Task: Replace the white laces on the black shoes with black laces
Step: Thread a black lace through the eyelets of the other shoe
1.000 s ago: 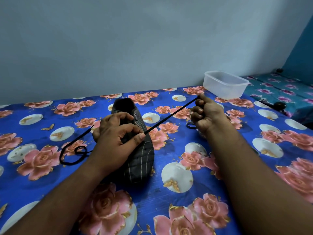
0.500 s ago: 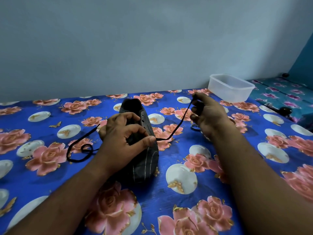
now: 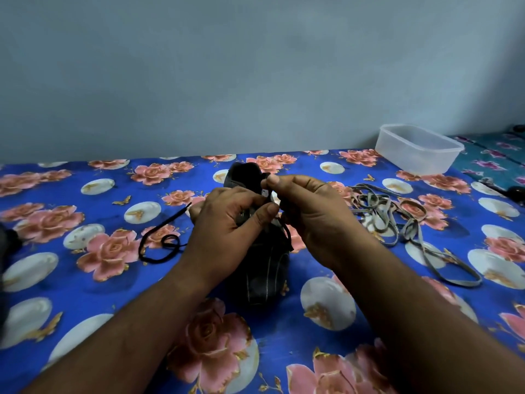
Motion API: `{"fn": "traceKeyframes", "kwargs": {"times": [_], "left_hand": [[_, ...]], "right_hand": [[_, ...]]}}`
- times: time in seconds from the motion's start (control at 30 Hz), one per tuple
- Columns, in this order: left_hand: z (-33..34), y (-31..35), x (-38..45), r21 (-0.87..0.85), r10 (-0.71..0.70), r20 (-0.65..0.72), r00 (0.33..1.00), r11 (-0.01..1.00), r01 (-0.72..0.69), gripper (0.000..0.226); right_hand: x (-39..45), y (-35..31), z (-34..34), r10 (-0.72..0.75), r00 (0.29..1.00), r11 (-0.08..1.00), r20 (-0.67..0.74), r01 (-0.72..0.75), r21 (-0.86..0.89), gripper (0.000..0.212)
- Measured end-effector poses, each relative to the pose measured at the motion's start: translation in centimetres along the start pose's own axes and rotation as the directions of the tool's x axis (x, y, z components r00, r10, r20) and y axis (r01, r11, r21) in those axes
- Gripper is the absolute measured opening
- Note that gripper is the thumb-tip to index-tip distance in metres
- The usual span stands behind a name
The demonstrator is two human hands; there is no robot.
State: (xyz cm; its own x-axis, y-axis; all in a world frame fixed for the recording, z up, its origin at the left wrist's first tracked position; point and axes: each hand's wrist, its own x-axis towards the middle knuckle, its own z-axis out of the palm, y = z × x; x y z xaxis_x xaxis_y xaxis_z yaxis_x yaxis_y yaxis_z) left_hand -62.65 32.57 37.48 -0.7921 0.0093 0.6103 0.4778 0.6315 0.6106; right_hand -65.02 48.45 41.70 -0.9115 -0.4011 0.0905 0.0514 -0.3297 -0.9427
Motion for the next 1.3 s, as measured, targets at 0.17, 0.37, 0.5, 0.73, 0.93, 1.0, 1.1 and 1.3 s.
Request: {"fn": "traceKeyframes", "kwargs": {"times": [0.17, 0.37, 0.5, 0.73, 0.93, 1.0, 1.1, 1.3], "left_hand": [[0.3, 0.1, -0.3, 0.069, 0.042, 0.03, 0.999, 0.997, -0.044, 0.027], [-0.1, -0.1, -0.5, 0.193, 0.023, 0.089, 0.996, 0.98, -0.04, 0.035], [-0.7, -1.3, -0.1, 0.089, -0.049, 0.01, 0.999, 0.995, 0.048, 0.033], [-2.5, -3.7, 0.0, 0.012, -0.466, -0.017, 0.885, 0.885, 0.466, 0.038], [-1.4, -2.3, -0.4, 0.031, -0.476, 0.047, 0.878, 0.879, 0.475, 0.061], [-1.1, -2.0, -0.4, 0.065, -0.477, 0.024, 0.878, 0.878, 0.475, 0.066], [-1.0, -1.7, -0.2, 0.105, -0.483, -0.028, 0.875, 0.869, 0.483, 0.067], [-1.2, -1.3, -0.5, 0.093, -0.467, -0.068, 0.882, 0.877, 0.472, 0.058]], "right_hand": [[1.1, 0.5, -1.2, 0.019, 0.993, 1.0, -0.117, -0.017, 0.02, 0.016], [1.9, -0.2, -3.0, 0.019, 0.984, 0.991, -0.179, 0.006, 0.137, 0.024], [2.1, -0.9, -3.8, -0.052, 0.969, 0.983, -0.243, 0.092, 0.156, 0.026], [2.3, 0.3, -4.0, -0.211, 0.97, 0.916, -0.124, 0.152, -0.371, 0.017], [1.9, 2.2, -2.6, -0.171, 0.985, 0.789, 0.005, 0.14, -0.599, 0.009], [1.9, 2.6, -2.3, -0.159, 0.986, 0.748, 0.042, 0.148, -0.647, 0.01], [2.0, 2.8, -2.4, -0.137, 0.989, 0.726, 0.047, 0.133, -0.674, 0.007], [2.2, 3.2, -2.8, -0.212, 0.972, 0.562, 0.096, 0.202, -0.802, 0.003]]}}
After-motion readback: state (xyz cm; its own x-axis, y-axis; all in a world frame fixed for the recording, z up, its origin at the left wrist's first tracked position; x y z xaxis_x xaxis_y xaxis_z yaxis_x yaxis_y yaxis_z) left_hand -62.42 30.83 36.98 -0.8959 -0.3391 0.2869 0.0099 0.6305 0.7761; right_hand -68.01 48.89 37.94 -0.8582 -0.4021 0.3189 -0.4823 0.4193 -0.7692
